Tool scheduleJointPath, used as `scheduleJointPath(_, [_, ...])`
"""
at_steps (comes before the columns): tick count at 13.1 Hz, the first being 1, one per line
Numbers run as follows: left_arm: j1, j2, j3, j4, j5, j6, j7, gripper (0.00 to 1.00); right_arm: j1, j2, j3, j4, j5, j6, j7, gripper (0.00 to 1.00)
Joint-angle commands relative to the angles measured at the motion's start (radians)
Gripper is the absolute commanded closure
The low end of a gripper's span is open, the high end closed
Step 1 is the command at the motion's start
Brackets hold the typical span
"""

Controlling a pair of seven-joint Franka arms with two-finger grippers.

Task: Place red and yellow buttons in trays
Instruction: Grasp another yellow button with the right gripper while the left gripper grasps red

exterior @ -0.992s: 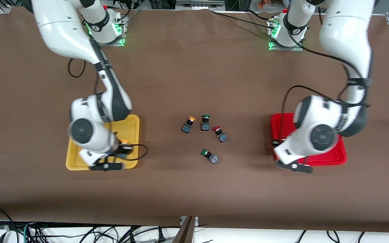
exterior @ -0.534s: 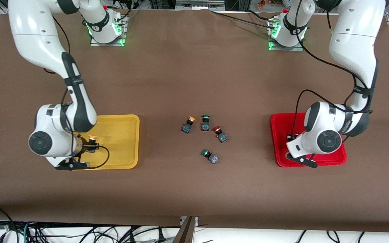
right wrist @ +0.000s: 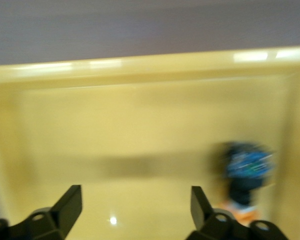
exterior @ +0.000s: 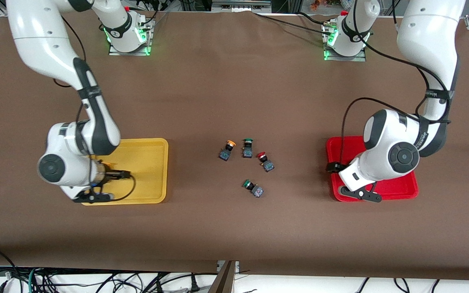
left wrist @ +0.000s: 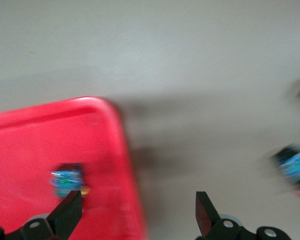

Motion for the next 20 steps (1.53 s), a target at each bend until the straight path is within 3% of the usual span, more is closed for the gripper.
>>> scheduleJointPath(1, [-0.119, 0.119, 0.009, 0.145, -0.029, -0.011, -0.312, 0.00, 0.134, -0.015, 0.029, -0.016, 0.004, 0.000, 0.289, 0.00])
scheduleJointPath(2, [-0.183, 0.171, 0.013, 0.199, -0.024, -0.001, -0.437, 0.00, 0.193, -0.002, 0.029, -0.016, 0.001, 0.032, 0.395, 0.00])
scheduleJointPath(5, [-0.287, 0.249, 0.019, 0.200, -0.011, 0.167, -0.716, 0.00, 0.309, 0.031, 0.031, -0.016, 0.018, 0.167, 0.630, 0.00])
scheduleJointPath(8, [-0.322, 0.282, 0.026, 0.172, 0.064, 0.220, -0.739, 0.00, 0.385, 0.065, 0.031, -0.014, 0.025, 0.304, 0.765, 0.00])
scheduleJointPath(9, [-0.325, 0.273, 0.024, 0.148, 0.065, 0.213, -0.741, 0.13, 0.407, 0.079, 0.031, -0.014, 0.025, 0.330, 0.792, 0.00])
scheduleJointPath(11, [-0.325, 0.251, 0.018, 0.126, 0.066, 0.166, -0.739, 0.15, 0.442, 0.116, 0.031, 0.018, 0.024, 0.349, 0.839, 0.00])
scheduleJointPath(12, [-0.327, 0.249, 0.016, 0.128, 0.066, 0.137, -0.733, 0.24, 0.455, 0.127, 0.031, 0.026, 0.022, 0.349, 0.859, 0.00])
scheduleJointPath(13, [-0.330, 0.249, 0.013, 0.126, 0.066, 0.134, -0.733, 0.48, 0.459, 0.133, 0.031, 0.026, 0.022, 0.350, 0.861, 0.00])
scheduleJointPath(14, [-0.331, 0.249, 0.009, 0.124, 0.066, 0.131, -0.733, 0.56, 0.461, 0.137, 0.031, 0.024, 0.022, 0.350, 0.859, 0.13])
scheduleJointPath(15, [-0.333, 0.251, 0.009, 0.121, 0.066, 0.121, -0.729, 0.57, 0.464, 0.137, 0.031, 0.024, 0.022, 0.350, 0.856, 0.47])
scheduleJointPath(16, [-0.339, 0.251, 0.009, 0.120, 0.066, 0.118, -0.716, 0.69, 0.470, 0.137, 0.031, 0.024, 0.025, 0.352, 0.858, 0.82])
scheduleJointPath(17, [-0.336, 0.249, 0.009, 0.120, 0.066, 0.115, -0.704, 0.91, 0.470, 0.134, 0.031, 0.024, 0.025, 0.347, 0.847, 1.00])
scheduleJointPath(18, [-0.325, 0.242, 0.009, 0.126, 0.066, 0.088, -0.690, 1.00, 0.467, 0.127, 0.028, 0.026, 0.024, 0.341, 0.836, 1.00])
scheduleJointPath(20, [-0.280, 0.176, 0.016, 0.138, 0.063, -0.034, -0.608, 1.00, 0.426, 0.099, 0.025, 0.027, 0.018, 0.288, 0.812, 1.00])
